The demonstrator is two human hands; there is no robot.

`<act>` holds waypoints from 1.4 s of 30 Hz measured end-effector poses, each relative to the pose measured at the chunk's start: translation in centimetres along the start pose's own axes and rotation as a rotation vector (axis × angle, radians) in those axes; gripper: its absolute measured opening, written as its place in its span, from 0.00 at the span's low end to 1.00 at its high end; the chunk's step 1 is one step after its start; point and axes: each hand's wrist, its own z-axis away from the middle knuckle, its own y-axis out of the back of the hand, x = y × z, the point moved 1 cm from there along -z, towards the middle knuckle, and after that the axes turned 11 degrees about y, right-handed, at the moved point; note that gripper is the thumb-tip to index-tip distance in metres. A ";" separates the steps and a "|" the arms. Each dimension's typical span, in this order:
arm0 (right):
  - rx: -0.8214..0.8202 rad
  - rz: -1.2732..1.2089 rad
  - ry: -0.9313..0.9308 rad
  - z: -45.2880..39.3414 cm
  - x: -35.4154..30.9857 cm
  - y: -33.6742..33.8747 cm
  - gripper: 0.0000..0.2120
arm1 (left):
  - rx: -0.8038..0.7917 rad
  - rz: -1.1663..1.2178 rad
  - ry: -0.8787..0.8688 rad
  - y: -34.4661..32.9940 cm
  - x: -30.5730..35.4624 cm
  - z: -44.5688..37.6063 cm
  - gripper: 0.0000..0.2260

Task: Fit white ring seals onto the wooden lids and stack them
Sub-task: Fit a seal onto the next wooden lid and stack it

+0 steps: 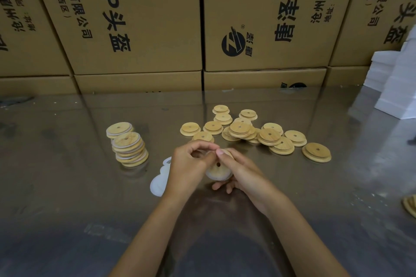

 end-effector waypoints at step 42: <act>0.005 -0.186 -0.013 -0.2 0.5 0.7 0.15 | -0.142 -0.060 0.085 1.3 -0.6 -1.6 0.11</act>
